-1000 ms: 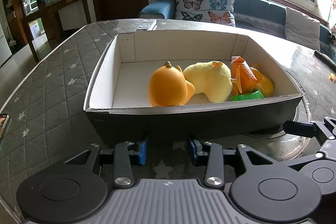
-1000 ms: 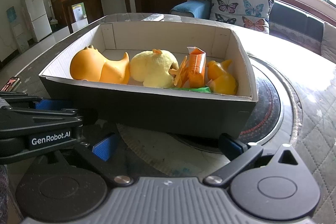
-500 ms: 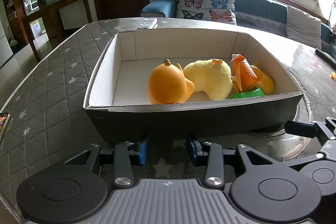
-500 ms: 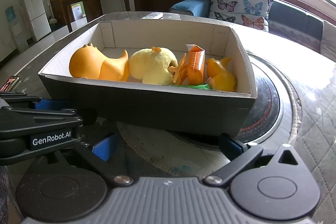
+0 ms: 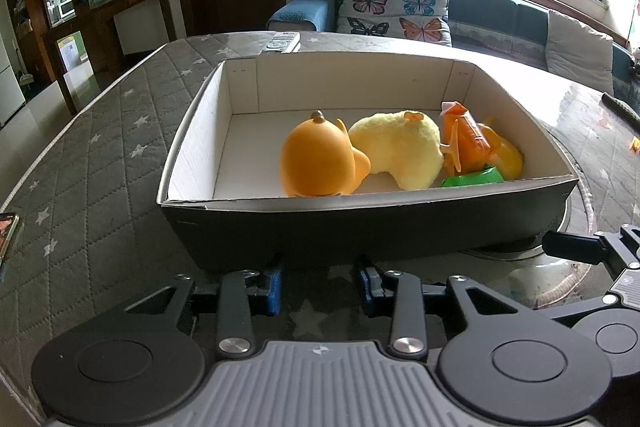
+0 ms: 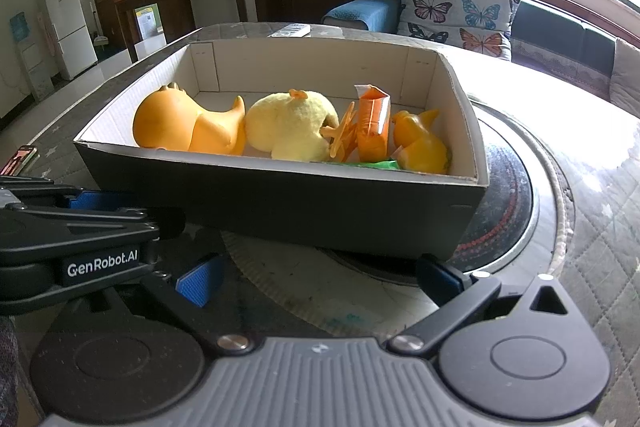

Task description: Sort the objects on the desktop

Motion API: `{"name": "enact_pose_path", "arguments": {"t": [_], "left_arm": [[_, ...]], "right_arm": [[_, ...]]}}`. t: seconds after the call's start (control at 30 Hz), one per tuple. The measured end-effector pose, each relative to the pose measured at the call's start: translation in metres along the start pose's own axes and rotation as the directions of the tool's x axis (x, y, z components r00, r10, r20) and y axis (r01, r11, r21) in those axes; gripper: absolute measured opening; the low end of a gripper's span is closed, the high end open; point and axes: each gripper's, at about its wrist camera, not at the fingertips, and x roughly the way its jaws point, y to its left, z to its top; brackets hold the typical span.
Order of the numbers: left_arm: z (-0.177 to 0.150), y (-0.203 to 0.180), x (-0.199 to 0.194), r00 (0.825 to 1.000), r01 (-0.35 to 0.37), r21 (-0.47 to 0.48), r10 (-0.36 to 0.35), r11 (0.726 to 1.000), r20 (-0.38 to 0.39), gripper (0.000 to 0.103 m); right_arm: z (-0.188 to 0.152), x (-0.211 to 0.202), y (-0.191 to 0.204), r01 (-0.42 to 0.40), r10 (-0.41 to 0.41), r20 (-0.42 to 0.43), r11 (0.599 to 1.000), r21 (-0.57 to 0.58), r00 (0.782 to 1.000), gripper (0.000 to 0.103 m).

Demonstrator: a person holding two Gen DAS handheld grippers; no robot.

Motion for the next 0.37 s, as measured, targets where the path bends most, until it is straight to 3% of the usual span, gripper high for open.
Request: {"name": "enact_pose_path", "arguments": {"t": [0.37], "left_arm": [[-0.0007, 0.0005, -0.0014, 1.000, 0.005, -0.009, -0.005, 1.000, 0.001, 0.036]], "right_arm": [[-0.0005, -0.0014, 0.0002, 0.000, 0.000, 0.004, 1.000, 0.000, 1.000, 0.103]]}}
